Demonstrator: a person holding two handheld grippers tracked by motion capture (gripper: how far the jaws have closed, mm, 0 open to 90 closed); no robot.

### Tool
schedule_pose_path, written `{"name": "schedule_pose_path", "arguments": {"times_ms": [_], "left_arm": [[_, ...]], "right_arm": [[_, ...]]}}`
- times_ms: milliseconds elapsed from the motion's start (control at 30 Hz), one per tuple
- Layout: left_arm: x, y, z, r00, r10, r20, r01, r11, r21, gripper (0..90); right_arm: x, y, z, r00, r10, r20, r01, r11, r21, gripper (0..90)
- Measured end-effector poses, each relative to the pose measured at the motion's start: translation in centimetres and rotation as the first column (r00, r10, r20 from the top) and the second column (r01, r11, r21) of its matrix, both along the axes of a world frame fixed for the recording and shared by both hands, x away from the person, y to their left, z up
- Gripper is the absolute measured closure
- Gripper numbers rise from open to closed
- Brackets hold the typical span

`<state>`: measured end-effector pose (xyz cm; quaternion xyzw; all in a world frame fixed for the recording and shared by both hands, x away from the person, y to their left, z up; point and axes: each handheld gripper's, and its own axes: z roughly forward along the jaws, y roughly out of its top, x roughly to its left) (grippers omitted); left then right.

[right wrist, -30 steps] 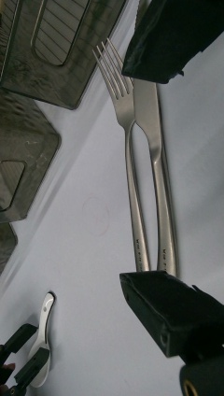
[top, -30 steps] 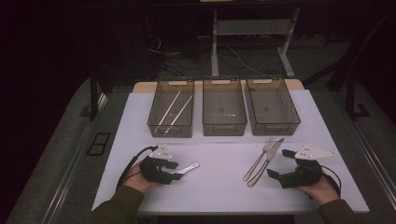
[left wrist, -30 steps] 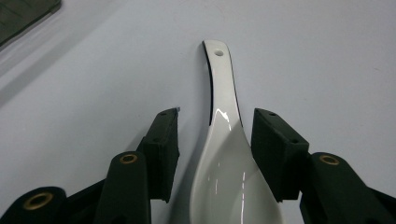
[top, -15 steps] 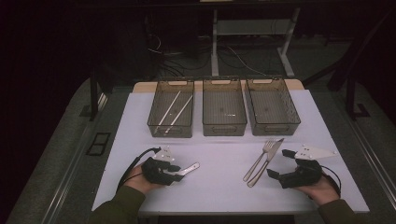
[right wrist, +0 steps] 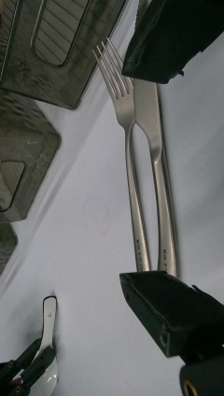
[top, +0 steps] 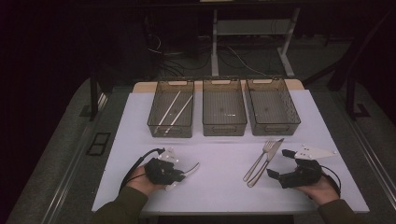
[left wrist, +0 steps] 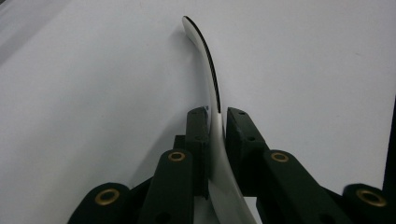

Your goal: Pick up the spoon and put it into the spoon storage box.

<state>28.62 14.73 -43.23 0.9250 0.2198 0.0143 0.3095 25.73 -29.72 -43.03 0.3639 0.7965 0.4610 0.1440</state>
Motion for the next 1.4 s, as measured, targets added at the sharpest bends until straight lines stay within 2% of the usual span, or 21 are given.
{"name": "schedule_pose_path", "arguments": {"times_ms": [233,300,333,667,1067,1400], "left_arm": [[0.1,0.1,0.1,0.9997,0.009,-0.022,-0.009,0.9999,-0.007,79.0],[0.1,-0.1,0.2,0.9998,0.012,-0.016,-0.012,0.9999,-0.008,79.1],[0.0,-0.1,0.2,0.9995,0.021,-0.025,-0.021,0.9996,-0.020,79.1],[0.5,-0.1,1.5,0.9991,0.042,-0.010,-0.043,0.9958,-0.081,79.0],[2.1,-1.0,3.2,0.9983,0.057,0.013,-0.054,0.9858,-0.159,79.0],[3.6,-2.0,4.6,0.9981,0.054,0.030,-0.047,0.9810,-0.188,79.0]], "right_arm": [[0.0,-0.1,0.0,1.0000,-0.001,0.001,0.001,1.0000,0.002,2.5],[0.0,-0.1,0.0,1.0000,-0.001,0.002,0.001,1.0000,0.004,2.5],[0.0,-0.1,0.0,1.0000,-0.001,0.001,0.001,1.0000,0.003,2.5],[0.0,0.0,0.0,1.0000,0.002,0.001,-0.002,1.0000,-0.001,2.5],[0.1,0.0,0.0,1.0000,-0.005,-0.005,0.005,1.0000,-0.001,2.5],[0.1,-0.1,0.0,0.9999,-0.008,-0.006,0.008,1.0000,0.002,2.5]]}}
